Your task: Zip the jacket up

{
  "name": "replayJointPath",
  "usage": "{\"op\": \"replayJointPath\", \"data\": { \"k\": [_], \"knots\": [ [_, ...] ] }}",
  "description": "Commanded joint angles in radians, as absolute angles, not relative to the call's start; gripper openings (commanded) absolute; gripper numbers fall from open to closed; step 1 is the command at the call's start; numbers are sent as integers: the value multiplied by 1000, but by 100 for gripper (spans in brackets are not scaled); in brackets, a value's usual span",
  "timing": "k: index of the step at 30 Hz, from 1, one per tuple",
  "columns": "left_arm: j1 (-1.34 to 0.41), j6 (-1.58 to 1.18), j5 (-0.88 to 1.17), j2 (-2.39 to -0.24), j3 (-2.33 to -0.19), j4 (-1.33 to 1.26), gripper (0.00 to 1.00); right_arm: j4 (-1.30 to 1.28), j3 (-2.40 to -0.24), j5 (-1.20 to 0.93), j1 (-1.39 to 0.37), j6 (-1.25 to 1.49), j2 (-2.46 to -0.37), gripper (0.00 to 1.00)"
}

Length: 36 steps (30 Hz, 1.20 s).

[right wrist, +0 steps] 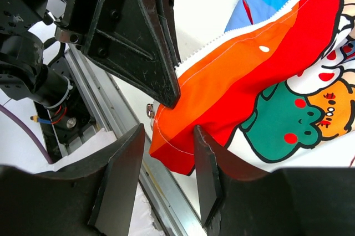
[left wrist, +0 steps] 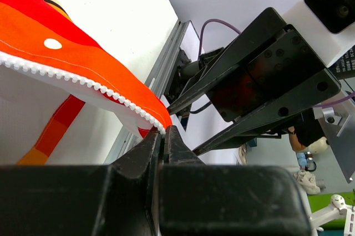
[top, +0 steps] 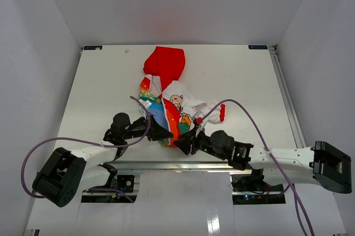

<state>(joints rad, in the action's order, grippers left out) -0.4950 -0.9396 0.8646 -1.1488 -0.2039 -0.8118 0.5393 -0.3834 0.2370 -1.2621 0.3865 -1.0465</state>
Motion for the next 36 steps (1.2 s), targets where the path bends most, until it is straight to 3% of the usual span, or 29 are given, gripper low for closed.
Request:
{"op": "replayJointPath", "data": {
  "k": [1, 19, 36],
  "knots": [
    [-500, -919, 868, -1123, -221, -807, 0, 534, -437, 254, -1285, 399, -1015, 46],
    [-500, -965, 887, -1109, -215, -851, 0, 489, -503, 358, -1330, 413, -1134, 40],
    [-500, -1067, 928, -1164, -186, -1031, 0, 669, -426, 305, -1330, 320, -1143, 44]
  ]
}}
